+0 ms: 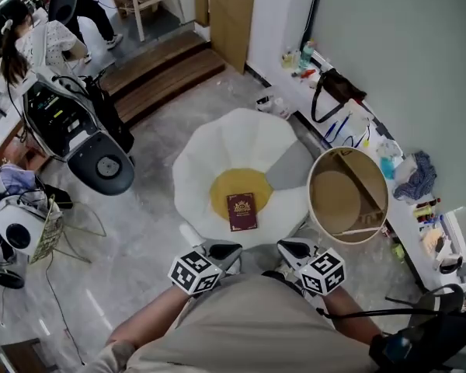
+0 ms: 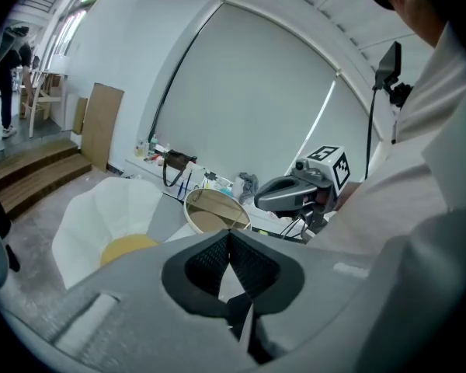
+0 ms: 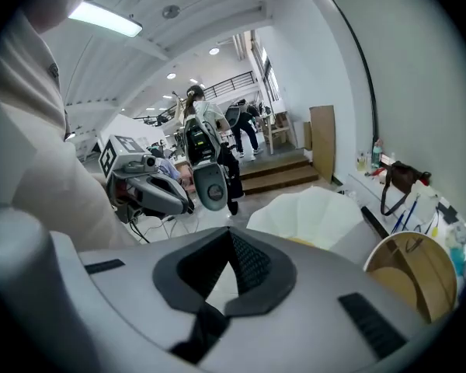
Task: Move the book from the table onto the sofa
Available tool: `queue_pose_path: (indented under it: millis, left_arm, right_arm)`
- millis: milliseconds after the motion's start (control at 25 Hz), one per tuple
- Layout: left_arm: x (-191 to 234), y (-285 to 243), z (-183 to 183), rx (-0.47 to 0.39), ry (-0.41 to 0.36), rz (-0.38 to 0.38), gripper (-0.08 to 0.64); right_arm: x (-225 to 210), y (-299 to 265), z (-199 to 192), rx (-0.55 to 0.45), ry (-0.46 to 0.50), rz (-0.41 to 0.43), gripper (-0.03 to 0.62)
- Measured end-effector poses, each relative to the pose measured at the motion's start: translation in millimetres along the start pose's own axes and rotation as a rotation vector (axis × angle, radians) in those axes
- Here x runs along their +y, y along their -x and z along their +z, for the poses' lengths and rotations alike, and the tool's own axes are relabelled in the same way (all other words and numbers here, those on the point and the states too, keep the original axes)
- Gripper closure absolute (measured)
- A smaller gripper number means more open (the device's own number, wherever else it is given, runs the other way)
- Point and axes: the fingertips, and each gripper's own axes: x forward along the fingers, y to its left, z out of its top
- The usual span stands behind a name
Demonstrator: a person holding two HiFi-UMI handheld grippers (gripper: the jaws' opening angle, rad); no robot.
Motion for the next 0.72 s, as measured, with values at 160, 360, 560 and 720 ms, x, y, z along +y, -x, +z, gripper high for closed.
queue_pose_path:
  millis: [160,360,560,720]
  left_arm:
    - [4.8,5.4,-3.2,0.021,-0.030,-0.029,0.552]
    - [7.6,10.9,-8.0,0.027,-0.063,-0.047,0.551]
    - [15.9,14.4,-5.3,0.023,-0.087,-0.072,0.551]
    - [11.5,13.6,-4.0,0.020,-0.096,-0.080,0.551]
  right_arm:
    - [7.8,-2.0,3.7,-0.027,-0.011,-0.039,0.580]
    - [22.5,-3.4,-0.8,-0.041,-0.018,-0.067,0.580]
    - [27.4,-9.4,9.8,-0.044,-0.017,-0.095,0.580]
    - [26.6,-3.5,14.8,-0.046,-0.001,-0.110,0.580]
